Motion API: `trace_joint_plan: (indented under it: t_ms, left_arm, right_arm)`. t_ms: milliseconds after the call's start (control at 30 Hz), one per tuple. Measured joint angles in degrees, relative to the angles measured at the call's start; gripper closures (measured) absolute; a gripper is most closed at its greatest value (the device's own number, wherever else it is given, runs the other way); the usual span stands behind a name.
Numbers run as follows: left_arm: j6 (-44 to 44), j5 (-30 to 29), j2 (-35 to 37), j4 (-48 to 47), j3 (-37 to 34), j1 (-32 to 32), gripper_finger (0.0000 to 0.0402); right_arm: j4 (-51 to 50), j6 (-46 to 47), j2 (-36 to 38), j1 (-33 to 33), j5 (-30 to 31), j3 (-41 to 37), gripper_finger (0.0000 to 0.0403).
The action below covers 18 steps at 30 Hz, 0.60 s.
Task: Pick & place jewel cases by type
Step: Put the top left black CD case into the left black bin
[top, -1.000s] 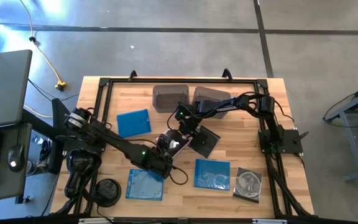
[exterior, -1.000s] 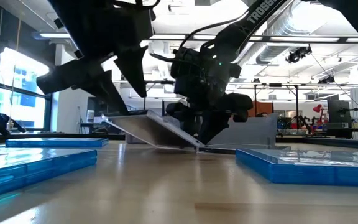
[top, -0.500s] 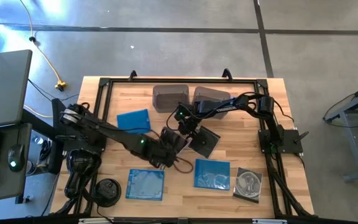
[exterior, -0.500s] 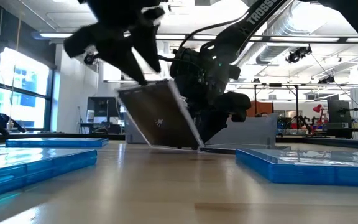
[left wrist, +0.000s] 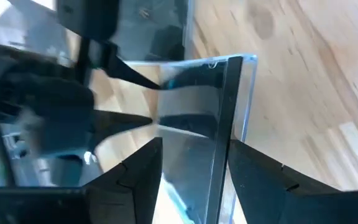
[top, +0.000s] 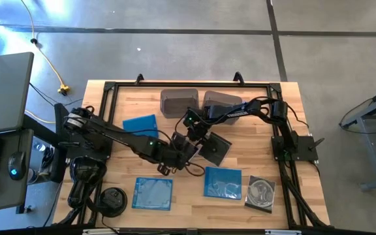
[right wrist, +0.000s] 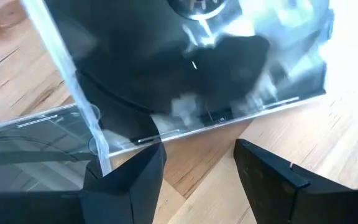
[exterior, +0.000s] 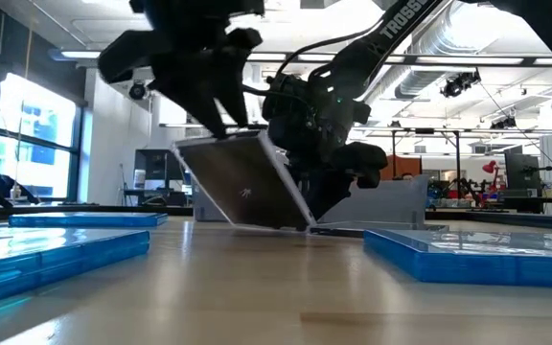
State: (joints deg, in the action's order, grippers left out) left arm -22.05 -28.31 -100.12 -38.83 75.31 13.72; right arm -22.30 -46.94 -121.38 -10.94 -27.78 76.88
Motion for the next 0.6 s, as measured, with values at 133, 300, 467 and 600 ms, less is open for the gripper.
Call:
trace_joint_plan:
  t_ms: [133,300,467,600]
  left_arm:
    - [-1.6,-5.2,-0.1,0.4,3.6,-0.4,0.0246]
    - [-7.5,-7.8,-0.3,-1.0,6.3,-1.1,0.0271]
    - [-4.2,0.1,-0.2,-0.8,6.7,-2.9,0.0285]
    - [-3.0,0.2,-0.2,-0.6,6.6,-3.1,0.0286]
  right_arm:
    - [0.7,0.5,-0.1,0.0,-0.5,0.0,0.0206]
    - [3.0,2.5,-0.4,0.1,-3.7,0.1,0.0206]
    - [5.0,4.1,-0.7,0.5,-9.0,-0.1,0.0206]
    - [5.4,3.8,-0.6,0.4,-8.8,-0.1,0.0206]
